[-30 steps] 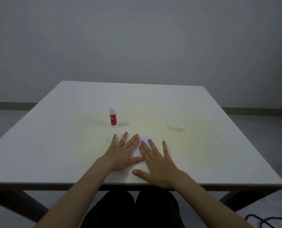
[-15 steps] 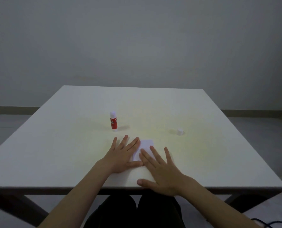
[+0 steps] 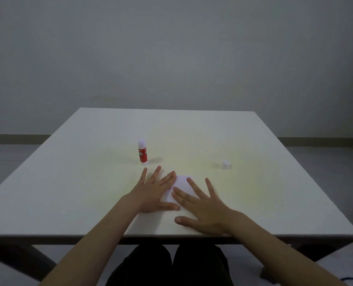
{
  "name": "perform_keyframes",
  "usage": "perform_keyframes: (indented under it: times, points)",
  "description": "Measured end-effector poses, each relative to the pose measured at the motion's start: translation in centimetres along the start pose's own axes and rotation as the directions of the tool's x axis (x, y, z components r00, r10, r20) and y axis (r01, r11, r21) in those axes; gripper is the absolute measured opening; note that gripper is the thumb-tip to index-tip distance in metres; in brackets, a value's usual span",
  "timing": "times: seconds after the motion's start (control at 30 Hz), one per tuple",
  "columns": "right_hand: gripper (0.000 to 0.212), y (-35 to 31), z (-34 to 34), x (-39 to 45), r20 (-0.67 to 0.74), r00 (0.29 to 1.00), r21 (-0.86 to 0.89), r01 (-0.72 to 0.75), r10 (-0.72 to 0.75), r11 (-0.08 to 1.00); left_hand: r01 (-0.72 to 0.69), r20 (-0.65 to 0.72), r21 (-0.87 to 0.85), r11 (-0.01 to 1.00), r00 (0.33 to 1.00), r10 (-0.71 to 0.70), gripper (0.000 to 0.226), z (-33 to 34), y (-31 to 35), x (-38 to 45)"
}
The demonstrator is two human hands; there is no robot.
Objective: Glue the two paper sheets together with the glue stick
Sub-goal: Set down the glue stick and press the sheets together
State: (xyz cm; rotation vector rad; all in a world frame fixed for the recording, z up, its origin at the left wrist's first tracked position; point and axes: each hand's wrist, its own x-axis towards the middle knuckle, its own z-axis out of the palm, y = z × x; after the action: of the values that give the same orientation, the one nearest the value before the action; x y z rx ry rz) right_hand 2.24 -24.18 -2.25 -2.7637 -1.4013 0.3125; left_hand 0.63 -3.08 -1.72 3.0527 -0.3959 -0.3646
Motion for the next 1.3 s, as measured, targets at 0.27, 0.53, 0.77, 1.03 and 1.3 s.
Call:
perform_keyframes:
  times: [0.27,0.53,0.77,1.03,1.3]
  points:
    - [0.079,1.6,-1.6,1.8,-0.041,0.993,-0.052,-0.110,0.108,0.993,0.003,0.004,-0.007,1.000,1.000,-0.003,0.111,0.3,-0.1,0.0]
    - [0.070,1.4,-0.2,1.0,-0.086,0.996,-0.033,0.002,-0.005,0.999,-0.018,-0.011,-0.032,0.999,1.000,0.017,0.111,0.5,-0.2,0.0]
    - [0.084,0.9,-0.2,0.5,-0.095,0.995,-0.014,-0.044,0.042,0.999,-0.005,0.006,-0.059,0.998,1.000,0.005,0.107,0.5,-0.2,0.0]
    - [0.071,1.0,-0.1,-1.3,-0.083,0.990,0.010,-0.113,0.114,0.994,-0.005,-0.008,-0.101,0.995,1.000,0.005,0.101,0.8,-0.2,0.0]
    - [0.058,1.8,0.5,-0.9,-0.137,0.972,0.007,-0.192,0.191,0.981,-0.011,-0.142,-0.169,0.986,0.990,-0.014,0.097,1.6,-0.2,-0.4]
